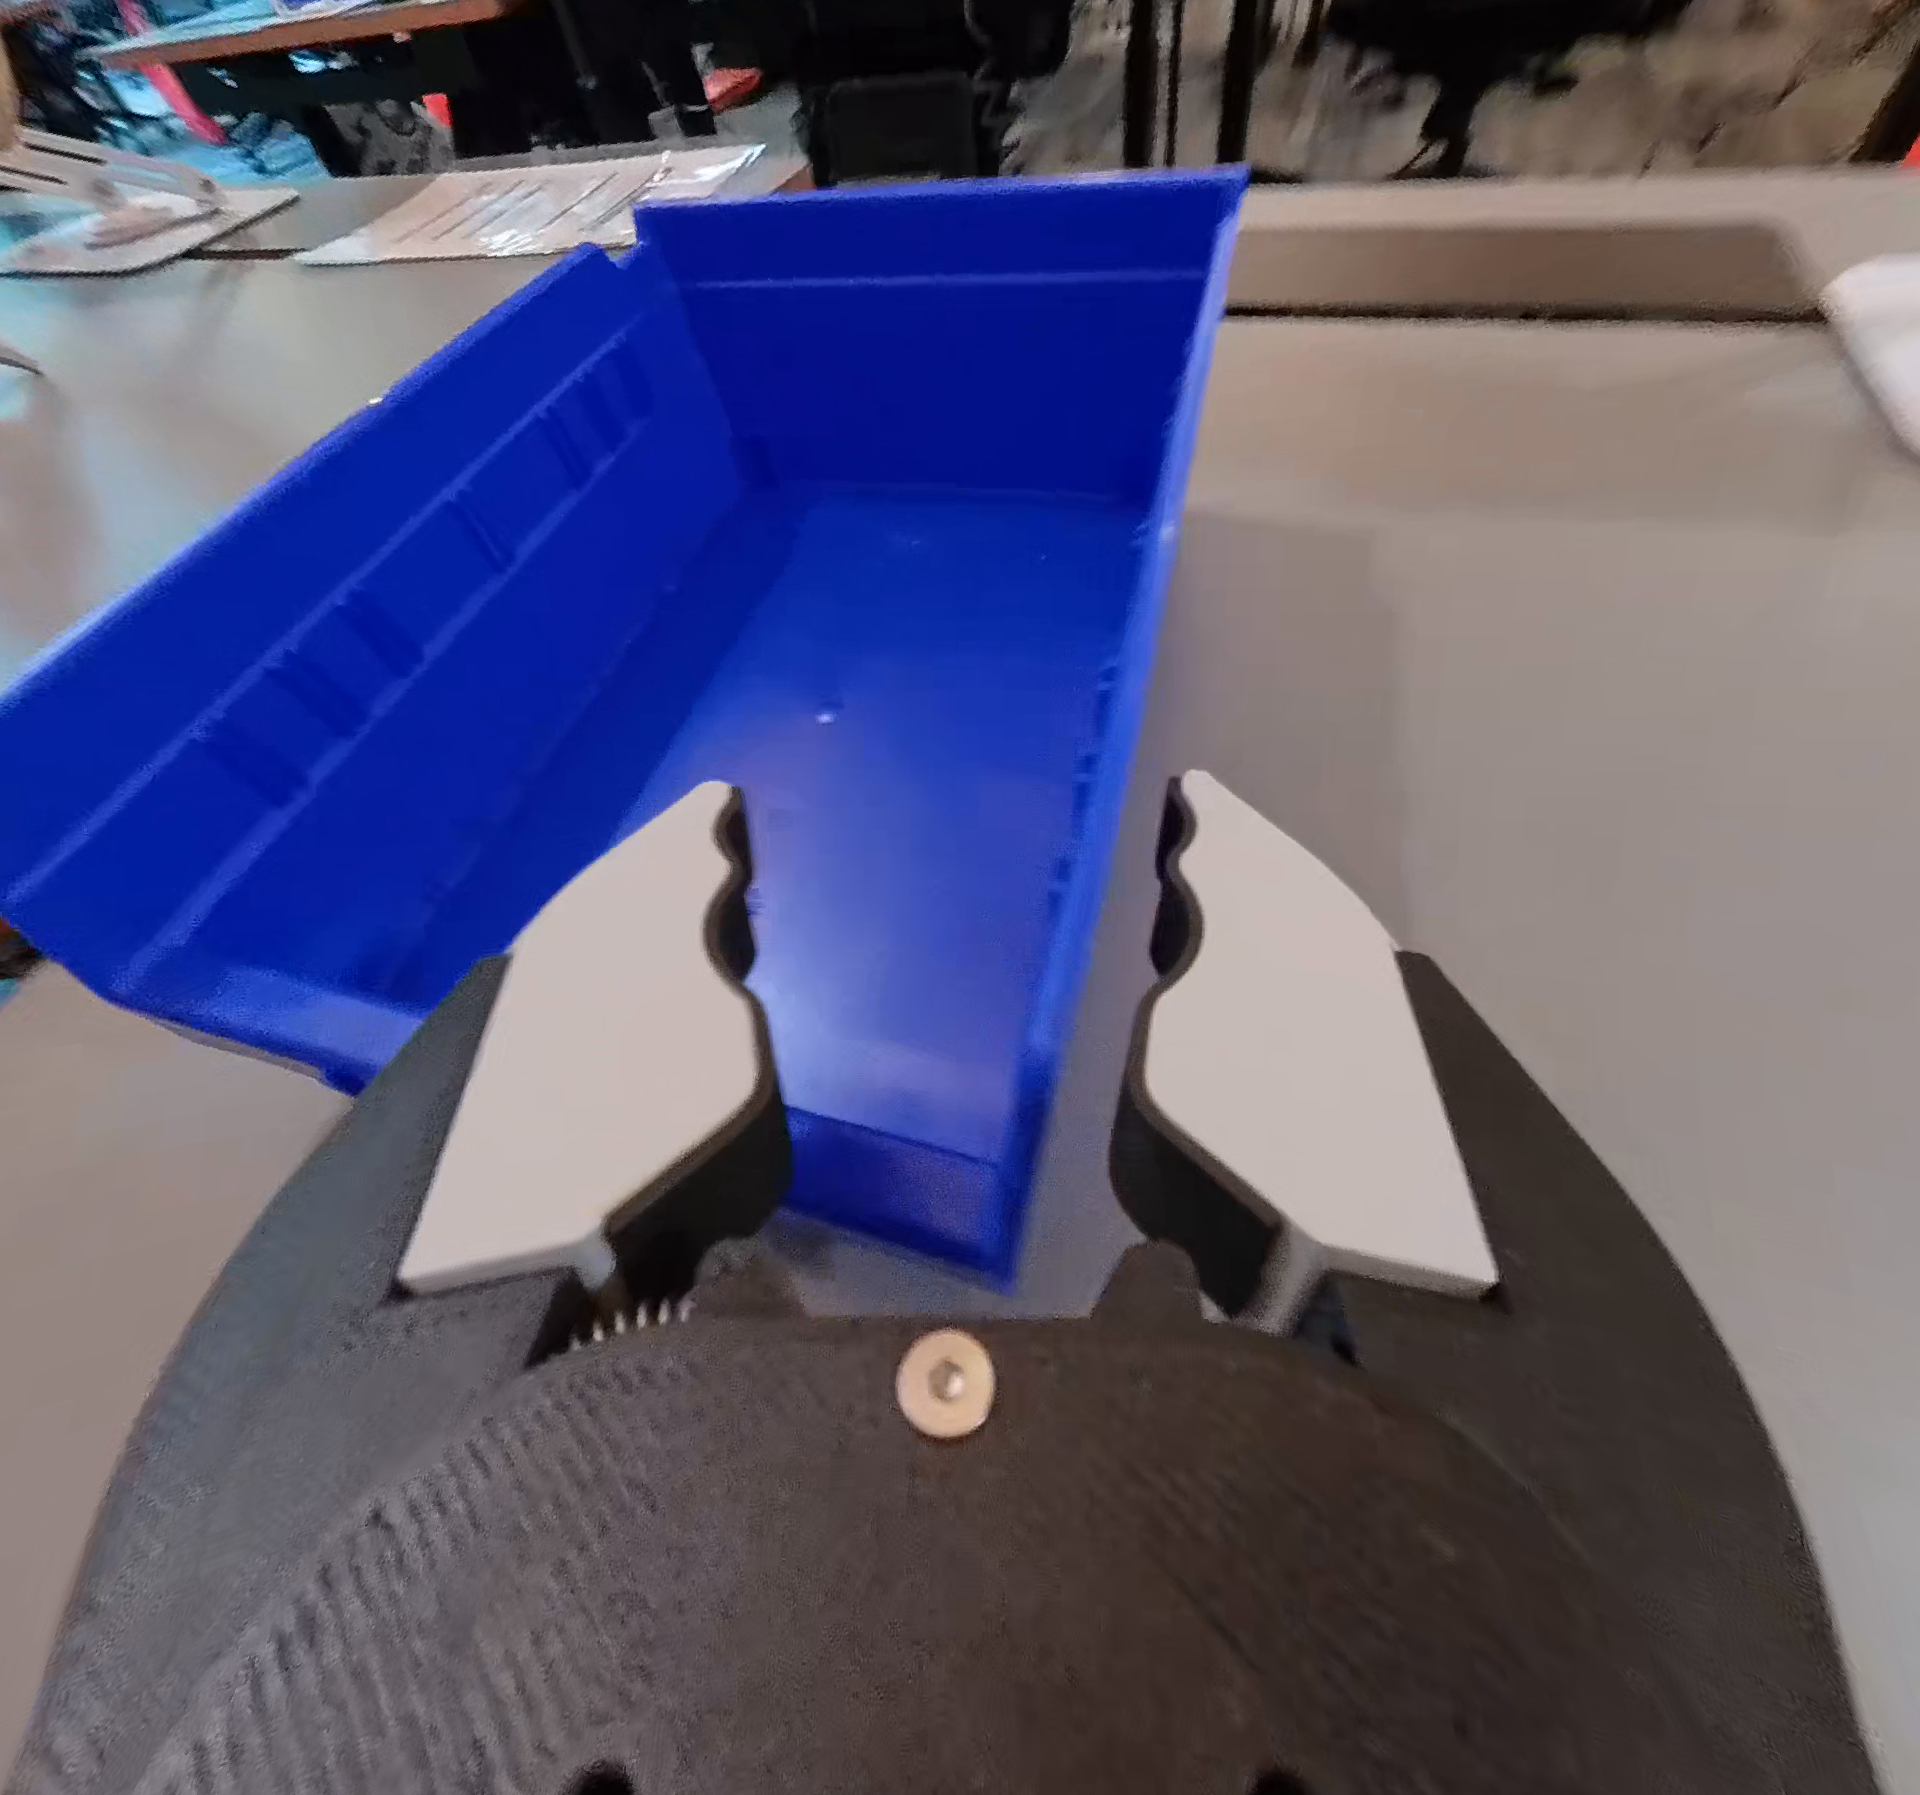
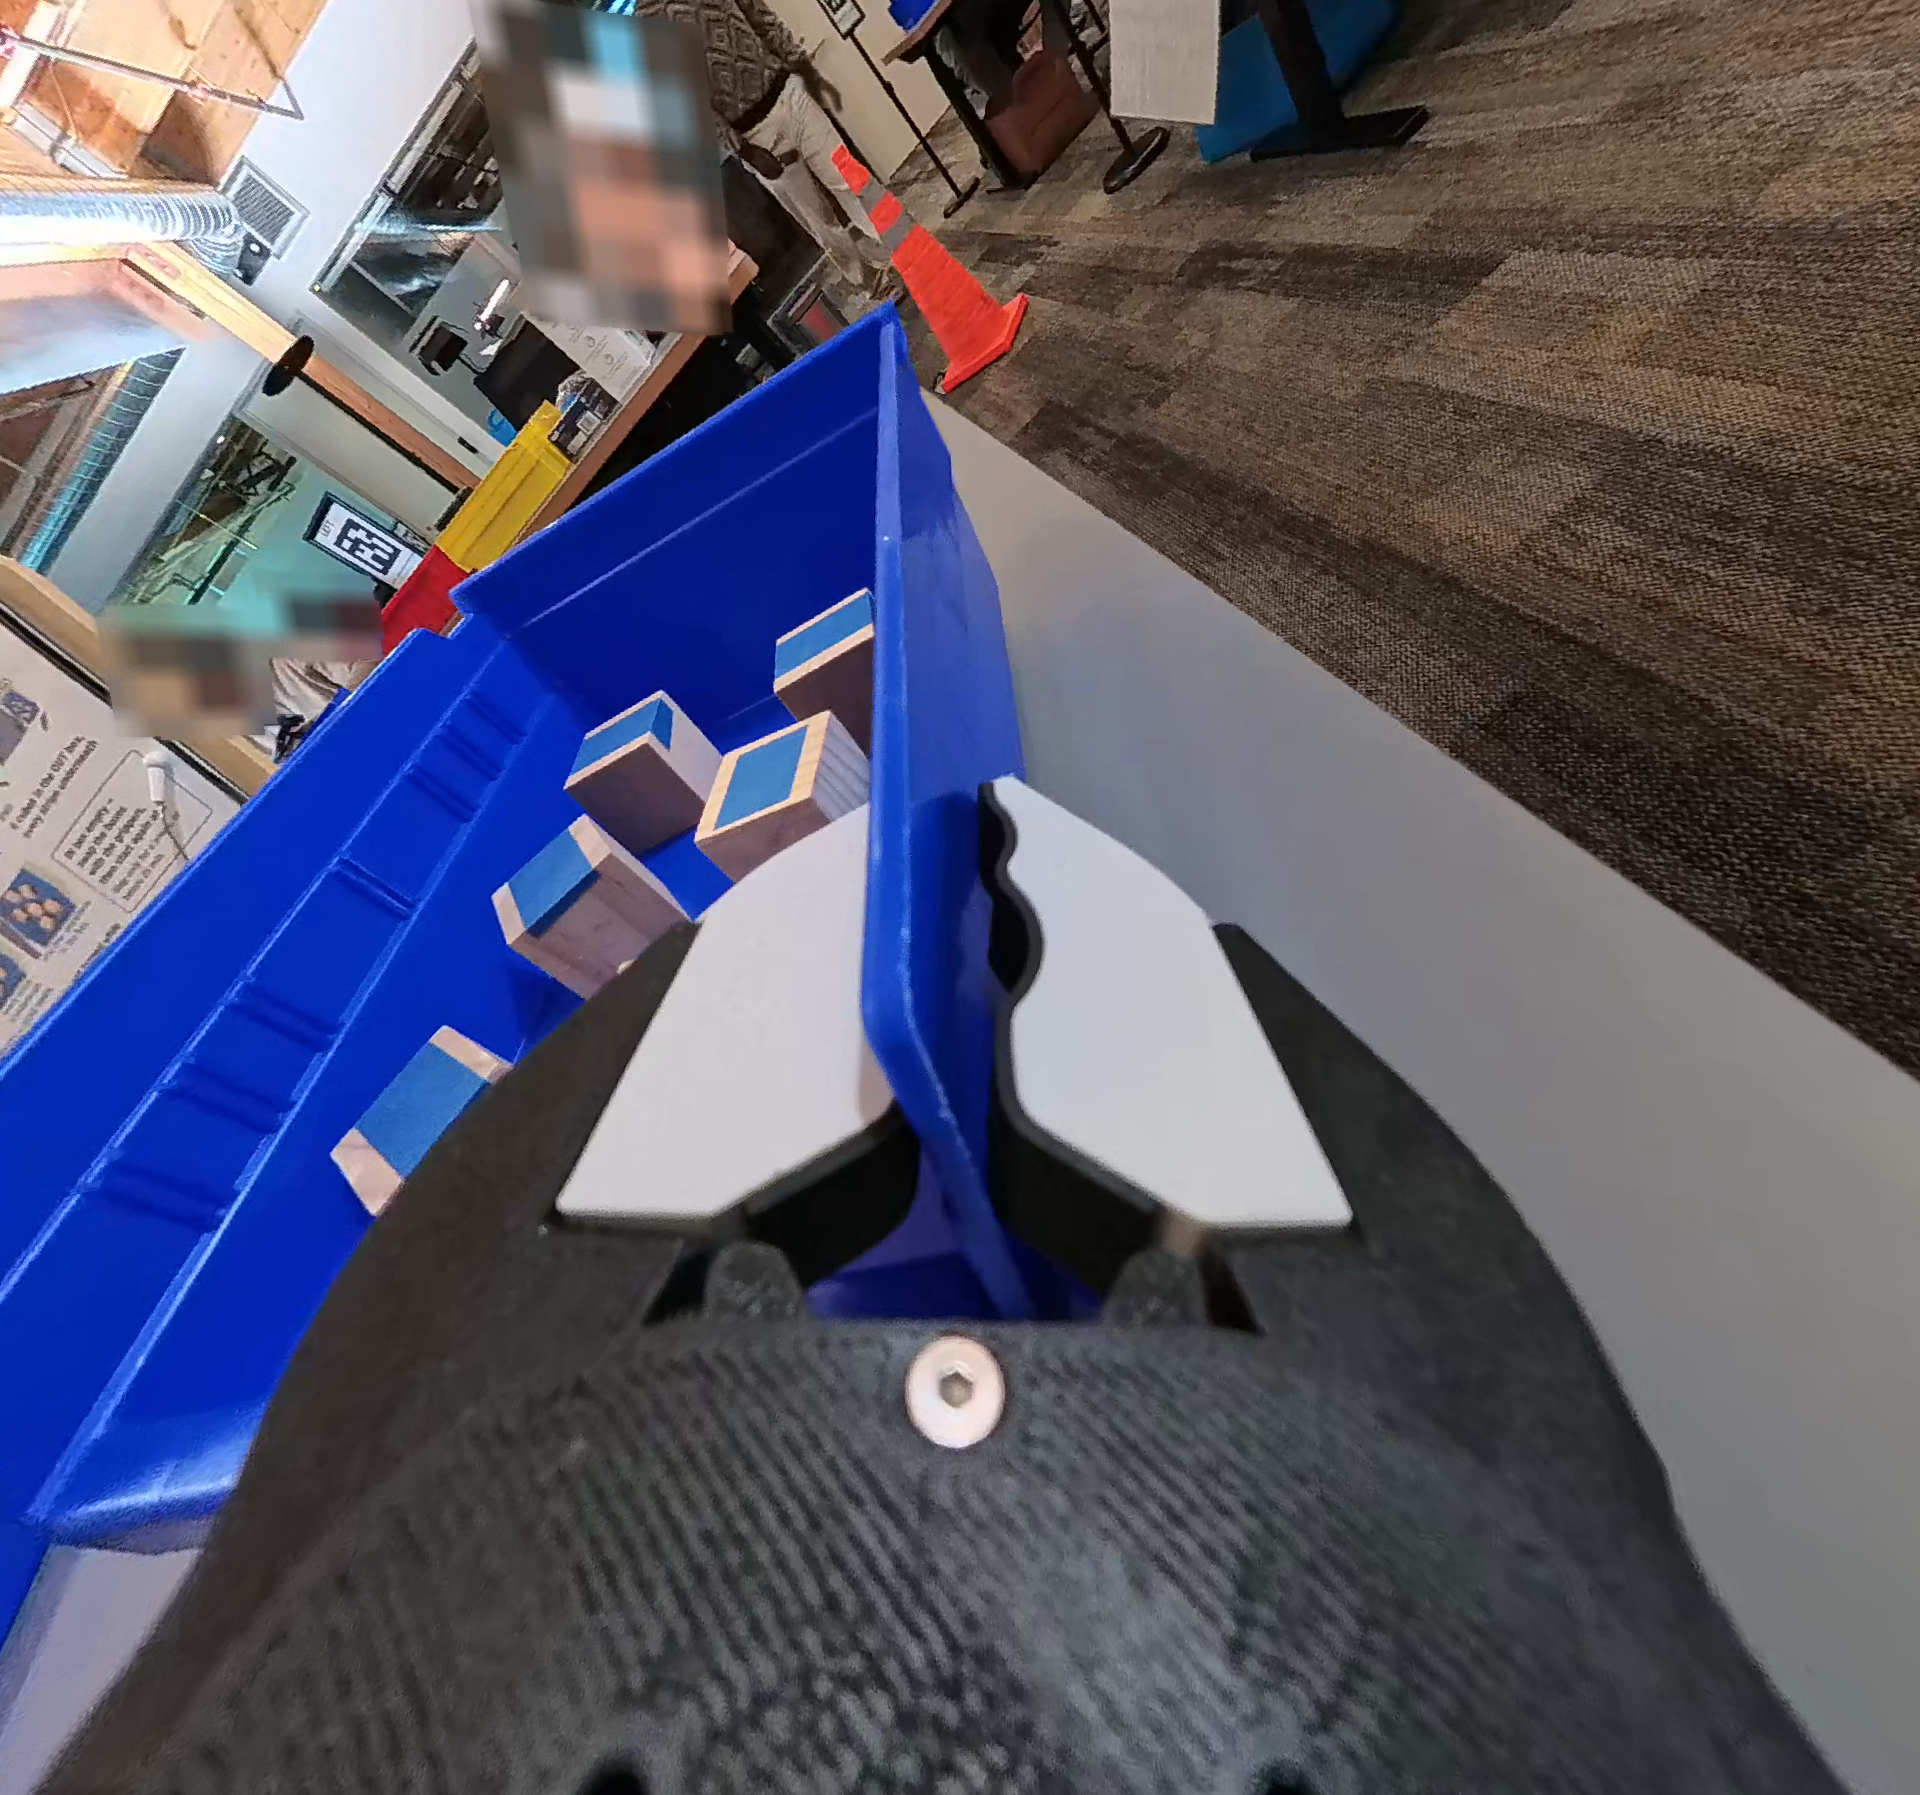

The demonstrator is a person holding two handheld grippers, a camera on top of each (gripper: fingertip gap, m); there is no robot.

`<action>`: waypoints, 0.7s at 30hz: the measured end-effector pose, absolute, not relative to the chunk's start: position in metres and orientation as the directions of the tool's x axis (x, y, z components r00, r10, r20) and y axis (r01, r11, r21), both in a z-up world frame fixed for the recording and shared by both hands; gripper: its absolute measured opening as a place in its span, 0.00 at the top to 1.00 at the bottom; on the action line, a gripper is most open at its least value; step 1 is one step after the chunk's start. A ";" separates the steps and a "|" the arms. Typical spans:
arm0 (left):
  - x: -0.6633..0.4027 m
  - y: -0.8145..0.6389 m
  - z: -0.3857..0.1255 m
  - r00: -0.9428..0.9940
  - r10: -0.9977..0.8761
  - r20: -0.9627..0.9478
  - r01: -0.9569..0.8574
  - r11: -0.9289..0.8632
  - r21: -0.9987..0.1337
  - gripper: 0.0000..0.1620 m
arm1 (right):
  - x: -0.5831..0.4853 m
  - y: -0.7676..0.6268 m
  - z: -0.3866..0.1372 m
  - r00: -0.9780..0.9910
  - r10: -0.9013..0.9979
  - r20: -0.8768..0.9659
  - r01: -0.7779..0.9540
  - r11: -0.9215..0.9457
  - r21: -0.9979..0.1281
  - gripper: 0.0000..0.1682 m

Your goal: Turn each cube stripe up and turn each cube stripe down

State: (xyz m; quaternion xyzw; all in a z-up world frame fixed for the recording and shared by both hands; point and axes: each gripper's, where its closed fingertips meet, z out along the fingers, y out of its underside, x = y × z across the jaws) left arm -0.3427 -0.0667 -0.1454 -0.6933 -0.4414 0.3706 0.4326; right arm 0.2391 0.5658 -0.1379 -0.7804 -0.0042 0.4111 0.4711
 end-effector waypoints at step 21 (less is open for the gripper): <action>-0.342 -0.048 -0.113 0.489 0.830 -0.269 0.145 -0.381 -0.913 0.95 | 0.164 0.510 -0.128 0.609 0.585 -0.536 -0.150 -0.578 -0.802 0.95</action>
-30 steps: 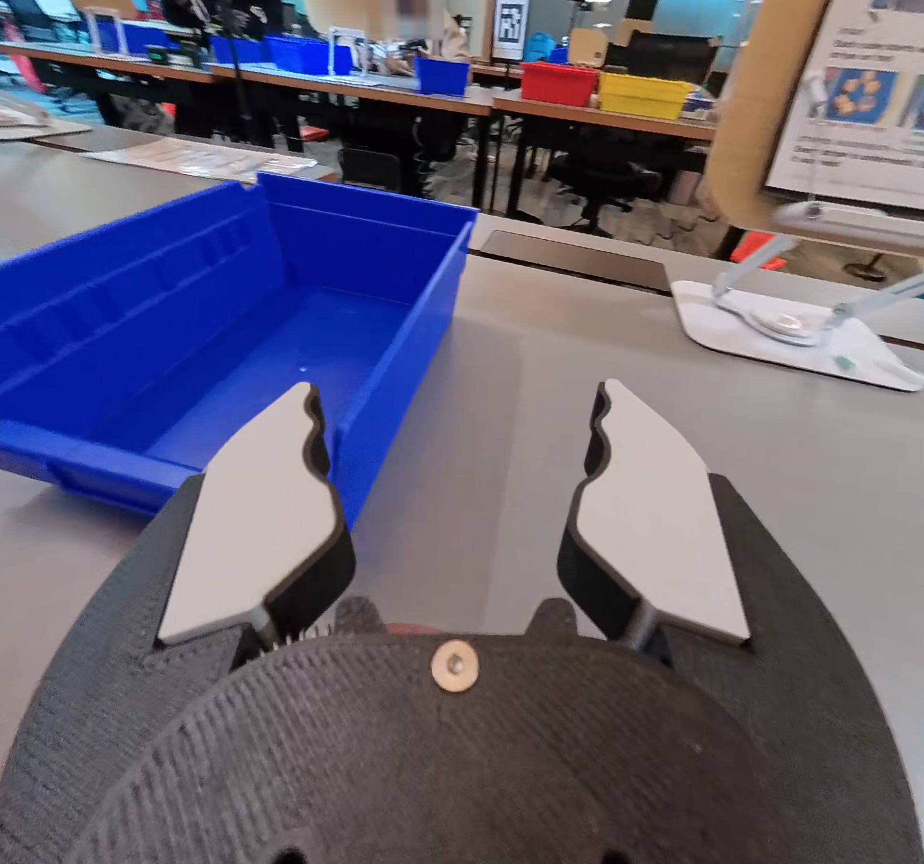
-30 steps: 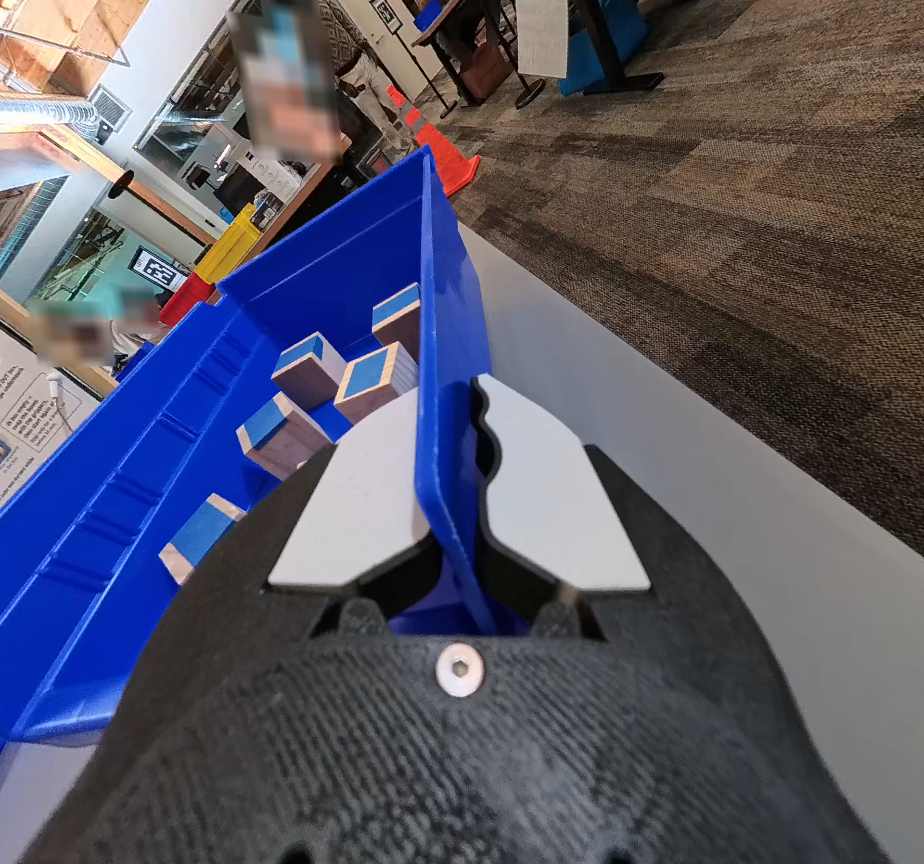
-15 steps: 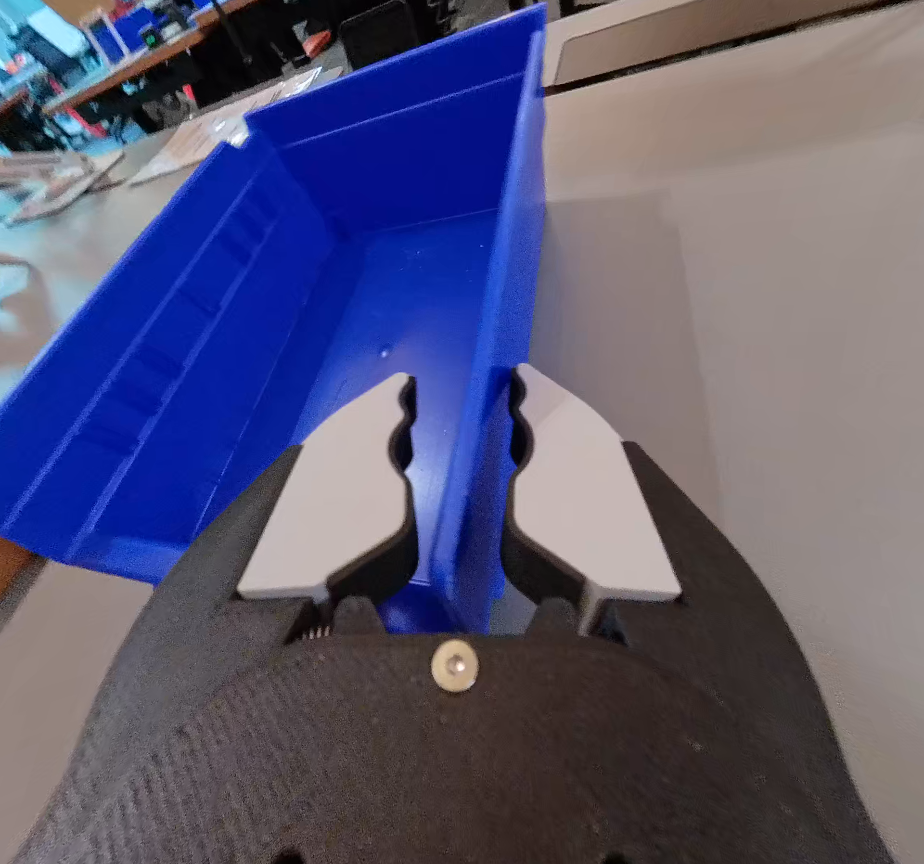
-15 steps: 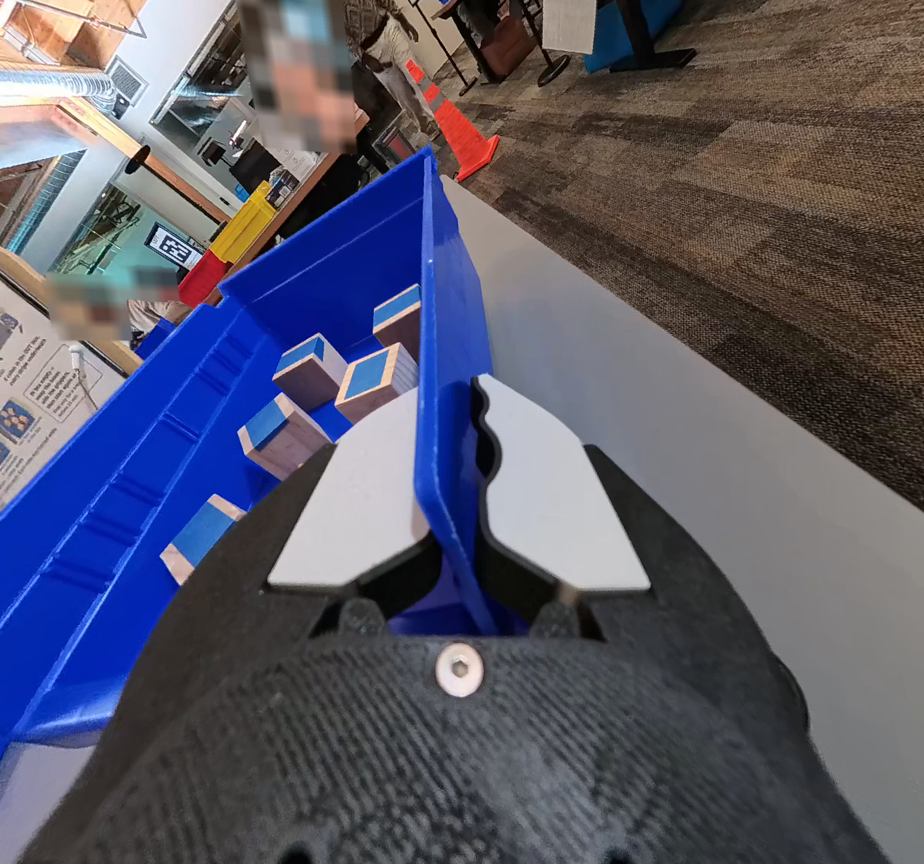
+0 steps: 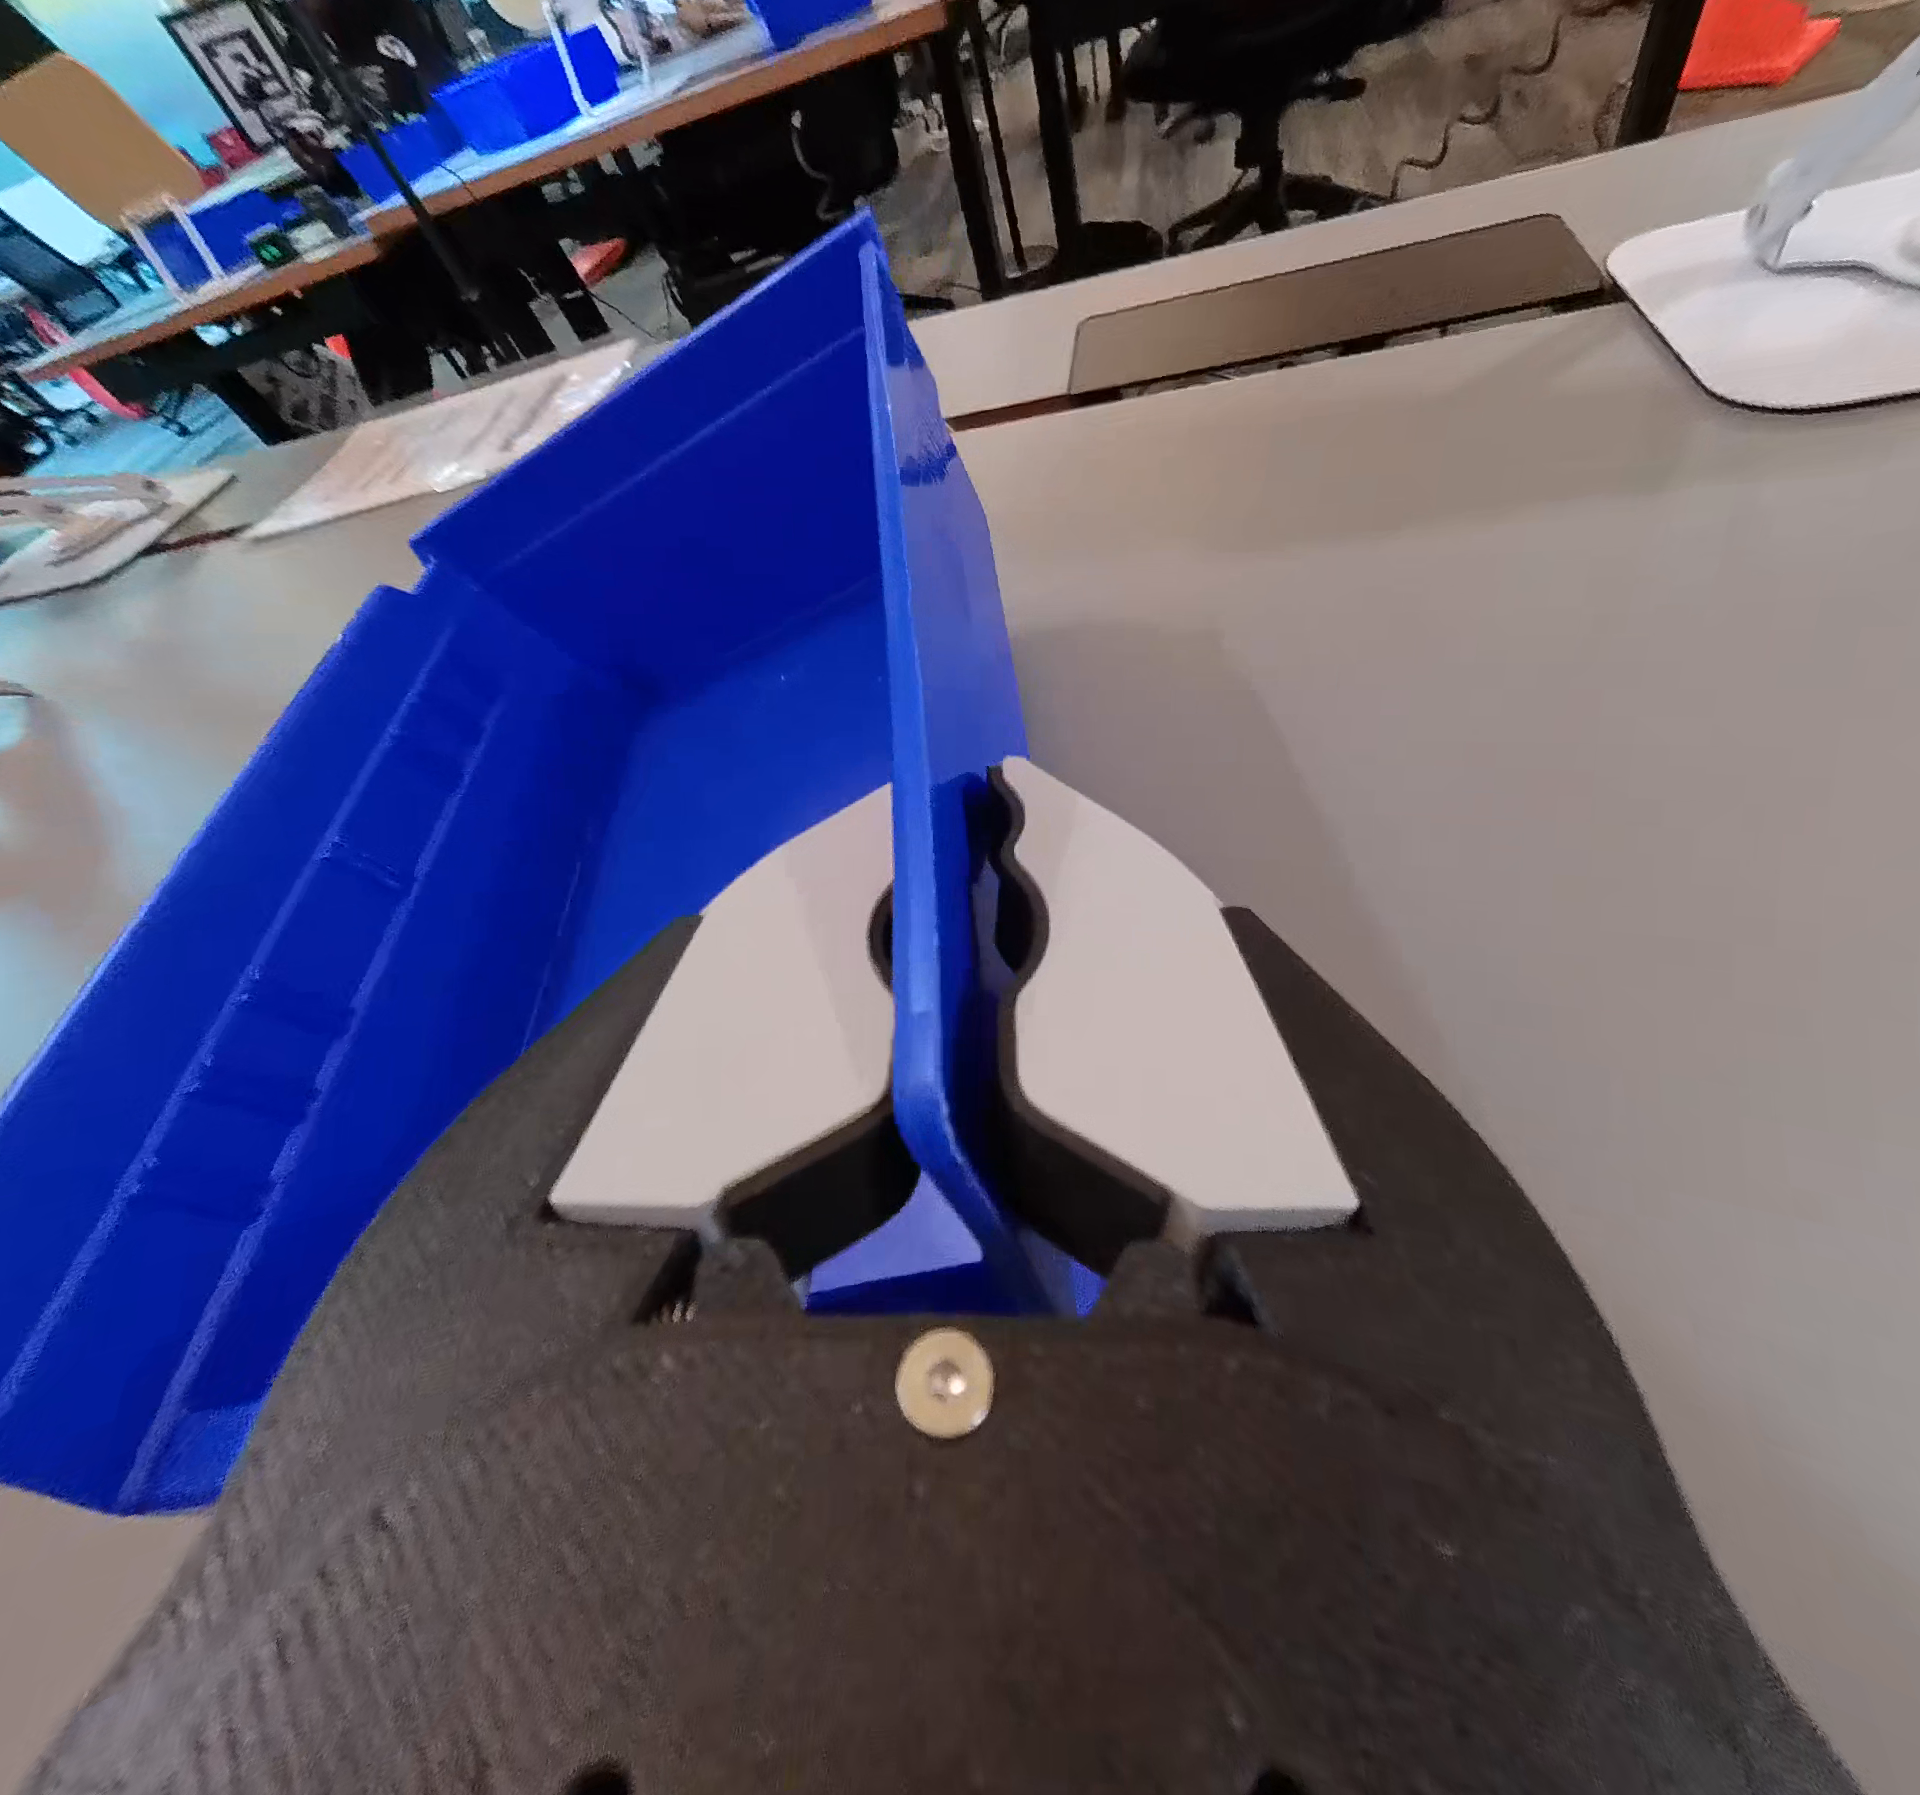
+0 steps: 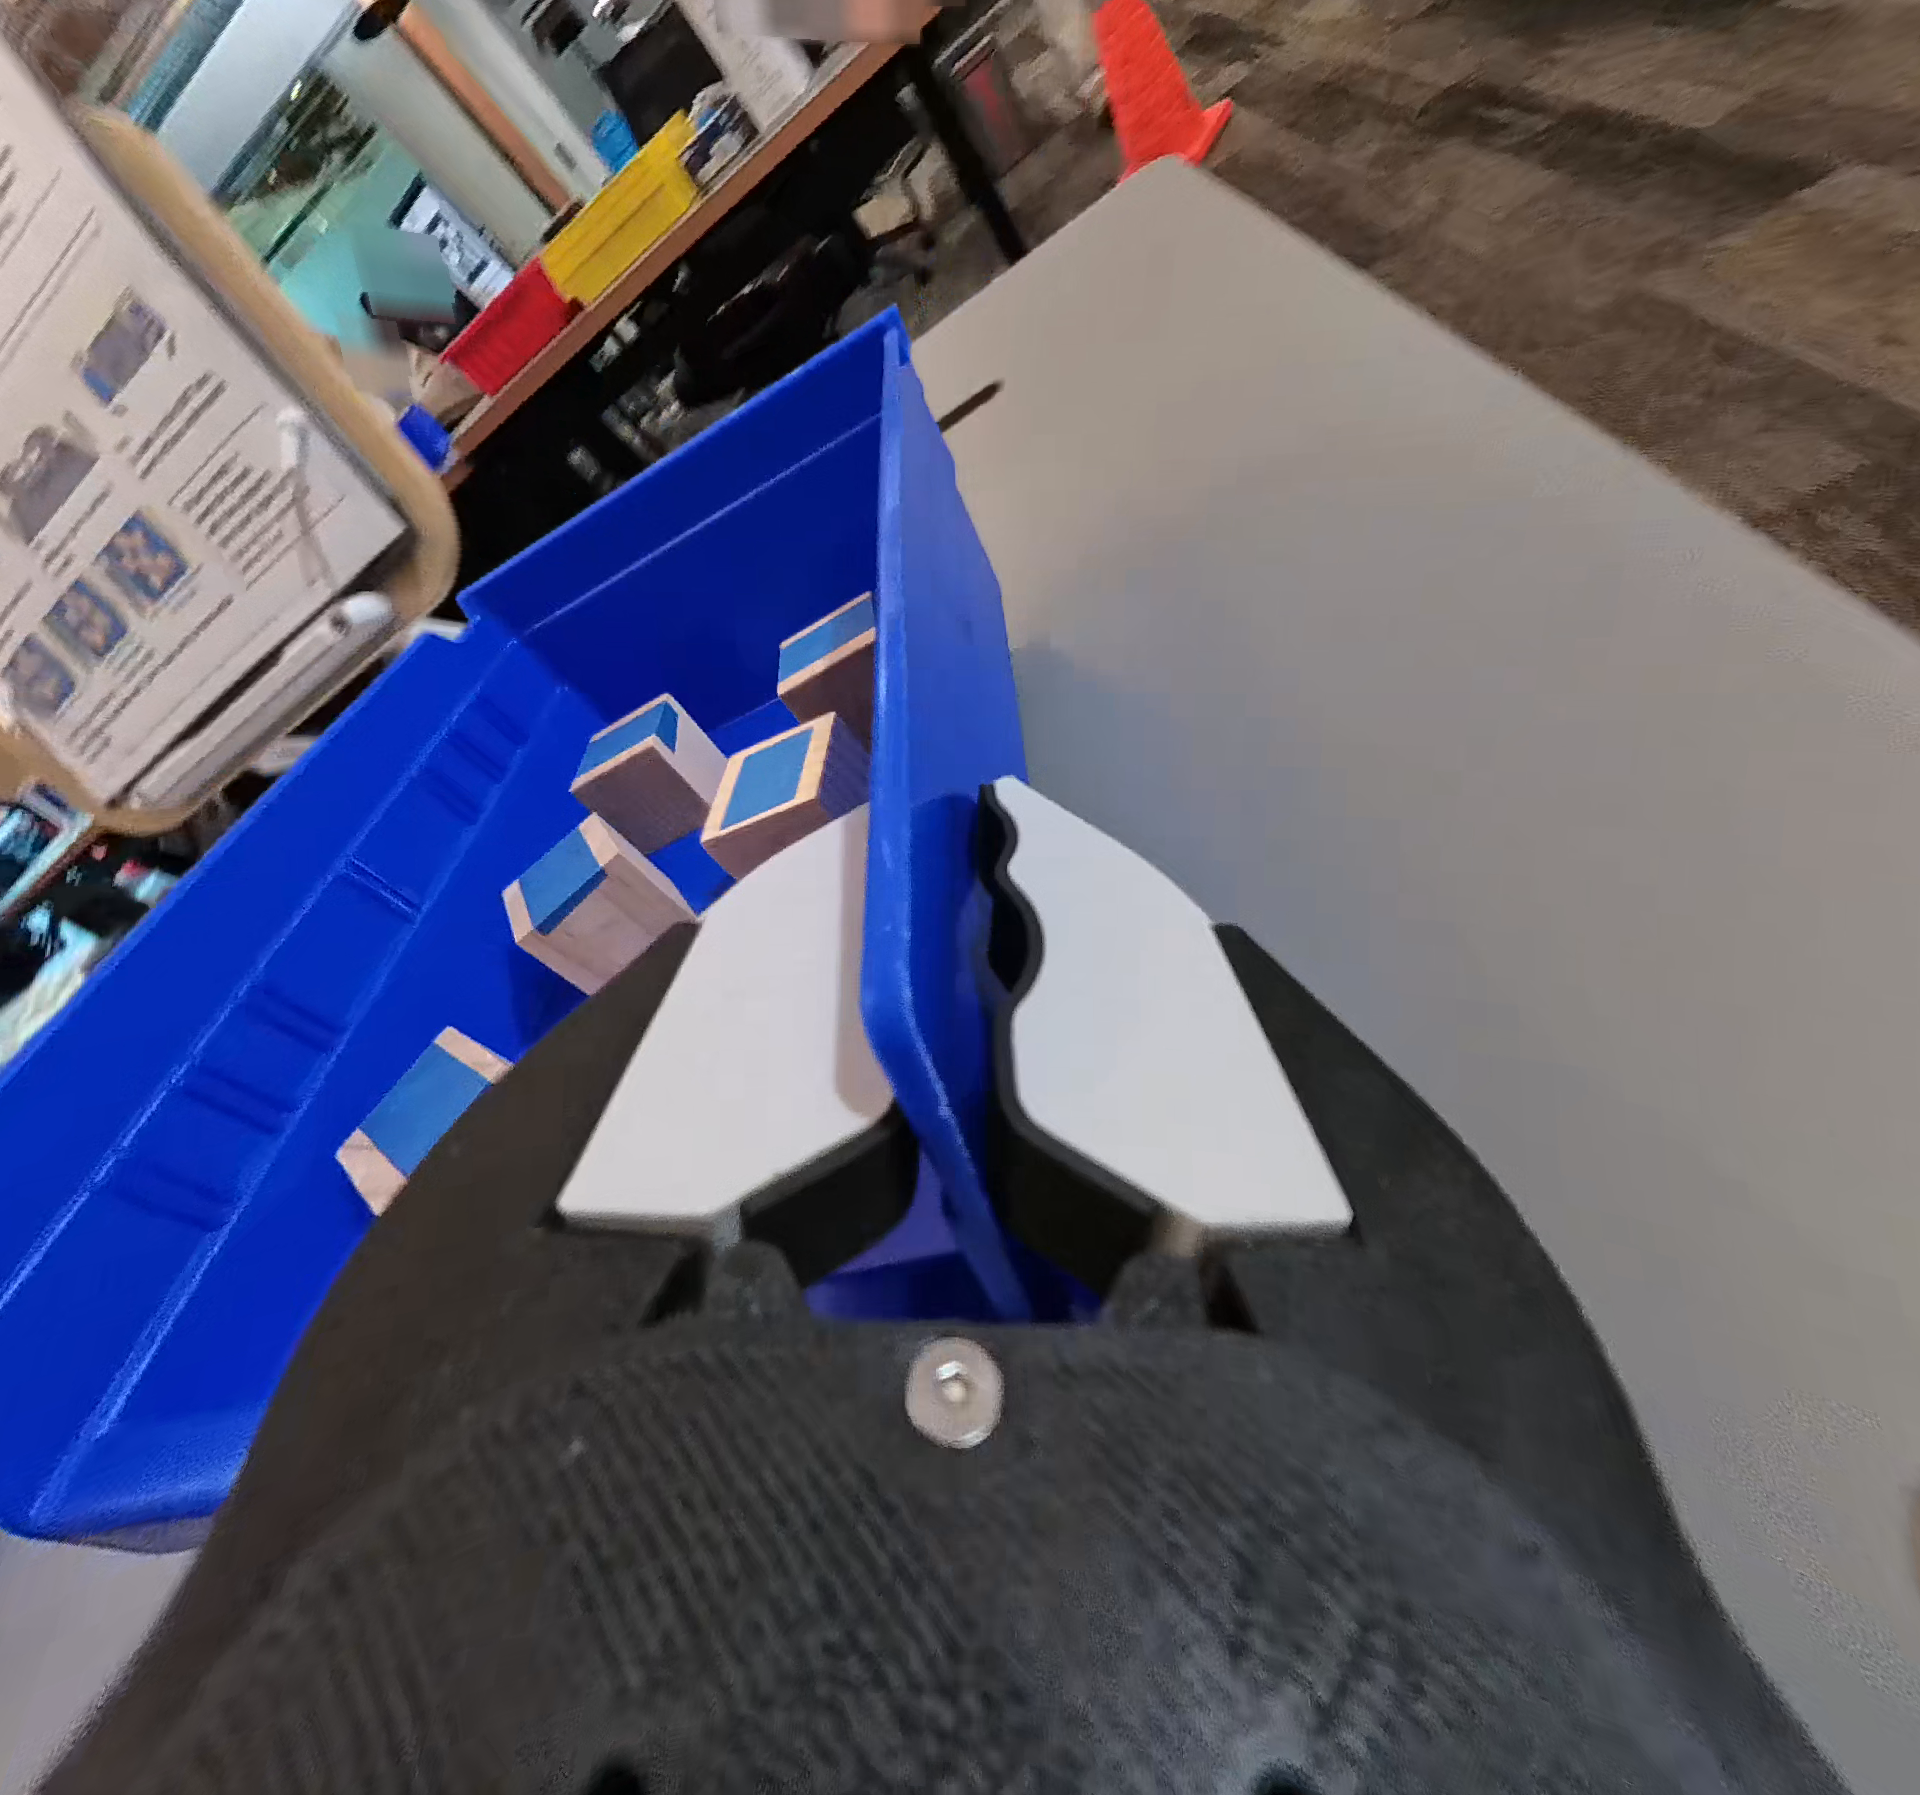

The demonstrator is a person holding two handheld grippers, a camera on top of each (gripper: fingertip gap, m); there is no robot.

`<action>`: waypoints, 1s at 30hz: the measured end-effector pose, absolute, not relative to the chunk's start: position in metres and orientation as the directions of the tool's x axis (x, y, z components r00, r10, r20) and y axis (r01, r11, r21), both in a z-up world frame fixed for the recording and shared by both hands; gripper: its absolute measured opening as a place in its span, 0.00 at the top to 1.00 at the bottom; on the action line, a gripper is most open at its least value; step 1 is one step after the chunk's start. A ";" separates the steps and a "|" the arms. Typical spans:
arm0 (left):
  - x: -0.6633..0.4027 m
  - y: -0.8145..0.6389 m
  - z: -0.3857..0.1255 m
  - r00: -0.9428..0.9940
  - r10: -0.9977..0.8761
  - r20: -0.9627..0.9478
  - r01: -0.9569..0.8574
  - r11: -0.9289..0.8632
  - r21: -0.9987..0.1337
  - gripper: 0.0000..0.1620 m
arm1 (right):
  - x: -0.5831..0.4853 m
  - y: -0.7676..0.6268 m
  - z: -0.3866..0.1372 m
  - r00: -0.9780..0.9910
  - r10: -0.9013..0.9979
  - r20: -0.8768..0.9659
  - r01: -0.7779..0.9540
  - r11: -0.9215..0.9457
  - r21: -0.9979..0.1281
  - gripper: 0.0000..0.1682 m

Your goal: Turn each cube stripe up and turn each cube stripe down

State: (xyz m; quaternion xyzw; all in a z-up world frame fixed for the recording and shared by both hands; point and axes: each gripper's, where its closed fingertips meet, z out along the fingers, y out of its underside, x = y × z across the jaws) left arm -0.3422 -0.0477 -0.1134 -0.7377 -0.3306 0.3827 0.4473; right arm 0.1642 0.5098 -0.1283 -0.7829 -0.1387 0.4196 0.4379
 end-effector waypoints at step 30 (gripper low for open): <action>-0.310 -0.131 0.079 0.384 0.906 -0.180 -0.101 -0.153 -0.983 0.95 | -0.301 0.087 -0.138 0.390 0.820 -0.418 0.082 -0.484 -0.871 0.95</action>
